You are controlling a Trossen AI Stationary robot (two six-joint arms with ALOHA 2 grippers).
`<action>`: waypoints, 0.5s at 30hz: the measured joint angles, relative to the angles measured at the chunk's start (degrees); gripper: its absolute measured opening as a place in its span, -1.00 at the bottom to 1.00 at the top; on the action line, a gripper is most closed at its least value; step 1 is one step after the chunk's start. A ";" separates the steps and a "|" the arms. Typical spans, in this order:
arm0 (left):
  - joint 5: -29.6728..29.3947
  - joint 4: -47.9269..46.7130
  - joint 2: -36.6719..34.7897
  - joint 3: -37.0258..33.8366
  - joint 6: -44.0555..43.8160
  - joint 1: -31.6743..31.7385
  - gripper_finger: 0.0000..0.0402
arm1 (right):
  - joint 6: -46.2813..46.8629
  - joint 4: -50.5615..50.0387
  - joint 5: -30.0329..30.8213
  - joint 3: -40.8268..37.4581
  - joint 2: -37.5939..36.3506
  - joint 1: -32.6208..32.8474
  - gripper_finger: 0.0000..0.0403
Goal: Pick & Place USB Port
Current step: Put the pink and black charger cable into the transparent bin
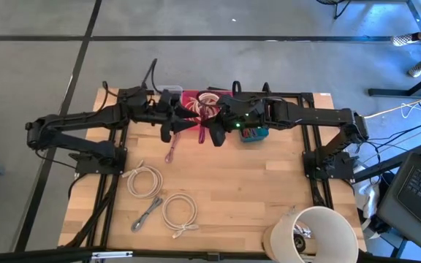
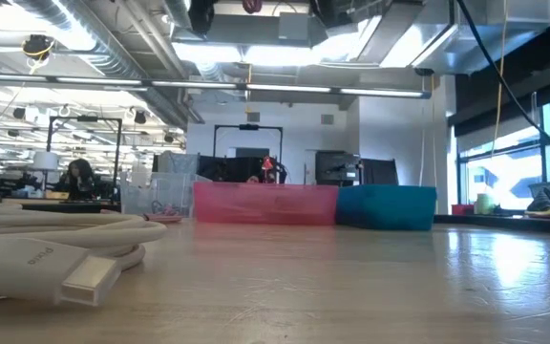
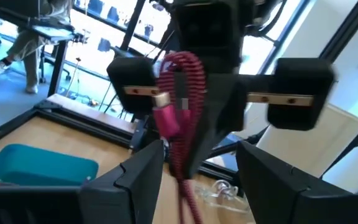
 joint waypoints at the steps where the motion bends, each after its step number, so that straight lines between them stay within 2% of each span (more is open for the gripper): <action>1: 0.16 -0.01 0.34 0.00 0.01 0.28 -0.02 | -0.02 0.00 -0.13 0.00 0.00 0.04 -0.95; 5: 0.56 0.34 1.68 0.00 0.48 1.35 -0.02 | -0.02 0.65 -0.78 0.00 0.00 -0.01 -0.95; 10: 4.36 6.37 3.66 0.00 -1.05 2.43 -0.02 | -0.04 0.90 -1.88 0.00 0.00 0.04 -0.95; 15: 6.15 8.32 5.66 0.00 -2.13 3.34 -0.02 | -0.26 0.90 -1.97 0.00 0.00 0.02 -0.95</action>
